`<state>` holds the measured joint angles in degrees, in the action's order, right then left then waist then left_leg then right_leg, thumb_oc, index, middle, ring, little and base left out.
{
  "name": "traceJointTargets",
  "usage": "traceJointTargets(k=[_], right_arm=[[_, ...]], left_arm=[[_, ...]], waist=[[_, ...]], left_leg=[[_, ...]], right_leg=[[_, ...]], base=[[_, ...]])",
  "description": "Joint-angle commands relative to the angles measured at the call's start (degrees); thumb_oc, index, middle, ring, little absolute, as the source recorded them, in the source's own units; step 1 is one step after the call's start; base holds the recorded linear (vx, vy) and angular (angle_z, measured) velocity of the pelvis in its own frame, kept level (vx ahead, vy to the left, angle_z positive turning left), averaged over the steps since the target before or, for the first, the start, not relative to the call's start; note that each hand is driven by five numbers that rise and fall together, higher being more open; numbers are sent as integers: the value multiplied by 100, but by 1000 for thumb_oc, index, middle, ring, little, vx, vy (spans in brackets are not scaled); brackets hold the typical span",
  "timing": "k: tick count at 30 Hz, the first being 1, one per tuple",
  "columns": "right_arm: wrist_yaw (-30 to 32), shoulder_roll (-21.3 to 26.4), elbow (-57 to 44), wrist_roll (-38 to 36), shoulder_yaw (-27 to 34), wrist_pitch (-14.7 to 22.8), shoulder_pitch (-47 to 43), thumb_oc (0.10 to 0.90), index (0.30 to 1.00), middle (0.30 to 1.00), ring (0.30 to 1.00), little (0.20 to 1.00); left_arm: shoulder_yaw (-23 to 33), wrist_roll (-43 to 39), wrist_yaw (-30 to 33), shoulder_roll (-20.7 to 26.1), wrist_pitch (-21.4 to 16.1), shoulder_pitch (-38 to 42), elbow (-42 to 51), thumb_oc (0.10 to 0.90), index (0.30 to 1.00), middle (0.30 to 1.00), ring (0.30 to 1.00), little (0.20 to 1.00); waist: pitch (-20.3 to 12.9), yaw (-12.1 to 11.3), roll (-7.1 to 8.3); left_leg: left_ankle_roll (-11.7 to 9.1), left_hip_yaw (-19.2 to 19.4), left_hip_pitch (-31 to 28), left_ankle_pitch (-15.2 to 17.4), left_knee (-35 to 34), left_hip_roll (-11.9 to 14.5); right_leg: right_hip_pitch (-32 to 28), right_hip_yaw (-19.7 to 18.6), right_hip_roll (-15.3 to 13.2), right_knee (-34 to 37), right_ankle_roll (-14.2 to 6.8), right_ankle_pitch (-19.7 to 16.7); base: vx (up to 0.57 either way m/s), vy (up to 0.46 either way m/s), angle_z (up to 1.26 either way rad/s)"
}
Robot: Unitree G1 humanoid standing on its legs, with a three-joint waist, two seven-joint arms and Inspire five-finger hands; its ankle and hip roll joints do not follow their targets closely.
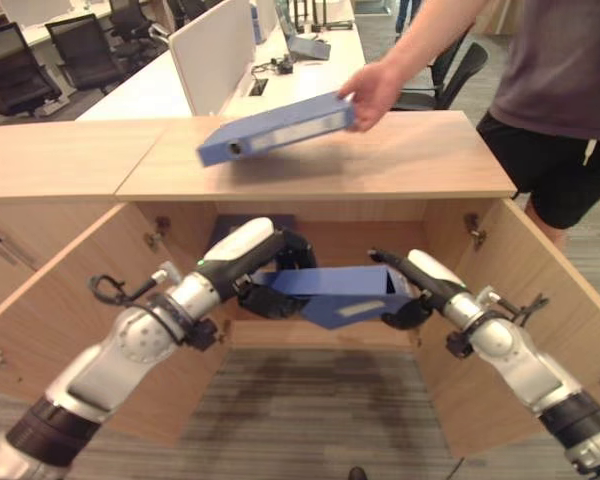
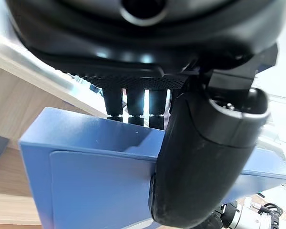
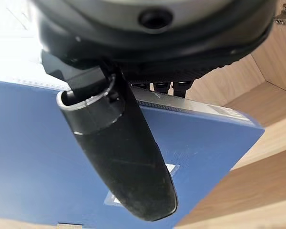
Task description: Put the empty folder in the office cabinet
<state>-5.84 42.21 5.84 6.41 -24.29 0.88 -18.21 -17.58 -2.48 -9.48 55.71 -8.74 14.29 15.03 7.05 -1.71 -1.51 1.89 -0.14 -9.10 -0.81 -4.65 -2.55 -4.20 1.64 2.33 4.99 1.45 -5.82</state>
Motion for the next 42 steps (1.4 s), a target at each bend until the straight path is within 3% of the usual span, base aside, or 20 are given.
traceJointTargets(k=[1, 8, 14, 19, 20, 21, 23, 25, 26, 30, 36, 42], right_arm=[[-3, -301, -272, -409, -445, 650, -1074, 400, 300, 300, 300, 300], [-191, -230, -341, -541, -527, 682, -847, 400, 300, 300, 300, 300], [-148, -510, -301, -1067, -385, 751, -476, 400, 300, 300, 300, 300], [-178, -1085, -175, -2141, -136, 813, 30, 400, 300, 300, 300, 300], [-216, -1328, -94, -2645, -61, 801, 225, 400, 300, 300, 300, 300], [-217, -1328, -93, -2646, -64, 802, 226, 400, 300, 300, 300, 300], [-378, -1738, 118, -3630, 26, 725, 626, 400, 300, 300, 300, 300], [-438, -1830, 189, -3859, 42, 675, 783, 400, 300, 300, 300, 300], [-466, -1881, 225, -3978, 64, 633, 886, 400, 300, 300, 300, 300], [-489, -1930, 276, -4170, 186, 557, 1194, 400, 300, 300, 300, 300], [-585, -1933, 165, -4282, 706, 408, 1810, 400, 300, 300, 300, 300], [-649, -2097, 213, -4357, 958, 282, 2035, 400, 300, 300, 300, 300]], left_arm=[[-355, -1030, 231, -203, -917, 1438, 772, 400, 300, 300, 300, 300], [-189, -1195, 236, -14, -1048, 1424, 1211, 400, 300, 300, 300, 300], [-204, -1265, 227, -40, -1047, 1388, 1172, 400, 300, 300, 300, 300], [-140, -1304, 187, -211, -990, 1150, 1000, 400, 300, 300, 300, 300], [-78, -1355, 155, -293, -951, 1000, 944, 400, 300, 300, 300, 300], [-74, -1355, 154, -292, -950, 994, 947, 400, 300, 300, 300, 300], [75, -1462, 48, -439, -819, 591, 799, 400, 300, 300, 300, 300], [142, -1490, -30, -434, -754, 394, 749, 591, 587, 587, 587, 587], [209, -1510, -50, -438, -726, 247, 726, 800, 900, 900, 900, 900], [526, -1633, -79, -578, -654, -330, 644, 800, 900, 900, 900, 900], [1168, -2089, -172, -1342, -406, -1550, -40, 800, 900, 900, 900, 900], [1438, -2837, -426, -1863, -160, -2141, -682, 800, 900, 900, 900, 900]], waist=[[-567, 38, 296], [-570, 32, 299], [-561, 40, 283], [-553, 69, 271], [-546, 73, 267], [-549, 76, 267], [-535, 78, 262], [-535, 78, 257], [-531, 74, 255], [-515, 75, 234], [-421, 103, 148], [-314, 97, 13]], left_leg=[[-163, -25, 34, 451, -35, -54], [-183, -34, 21, 456, -35, -49], [-187, -33, 8, 450, -35, -44], [-186, -32, 5, 445, -35, -47], [-186, -26, 4, 444, -35, -49], [-186, -26, 6, 444, -35, -49], [-189, -11, 8, 442, -35, -52], [-192, 5, 0, 448, -35, -51], [-192, 9, -3, 456, -35, -51], [-180, 12, -48, 516, -35, -57], [-84, -15, -33, 508, -35, -149], [1, 33, 62, 461, -35, -216]], right_leg=[[-383, 10, -366, 1, -503, 506], [-402, 25, -370, 1, -514, 518], [-413, 40, -375, 1, -510, 528], [-416, 40, -384, 1, -508, 531], [-413, 42, -382, 1, -508, 531], [-411, 42, -382, 1, -508, 531], [-411, 51, -389, 1, -507, 528], [-416, 55, -397, 1, -512, 530], [-421, 58, -406, 1, -519, 530], [-473, 87, -430, 1, -534, 557], [-374, 131, -542, -194, -552, 576], [-57, 154, -642, -606, -593, 645]], base=[[0, 0, 0], [0, 0, 0], [0, 0, 0], [0, 0, 0], [0, 0, 0], [0, 0, 0], [0, 0, 0], [0, 0, 0], [0, 0, 0], [19, 8, 0], [9, 55, 1], [-24, 69, -1]])
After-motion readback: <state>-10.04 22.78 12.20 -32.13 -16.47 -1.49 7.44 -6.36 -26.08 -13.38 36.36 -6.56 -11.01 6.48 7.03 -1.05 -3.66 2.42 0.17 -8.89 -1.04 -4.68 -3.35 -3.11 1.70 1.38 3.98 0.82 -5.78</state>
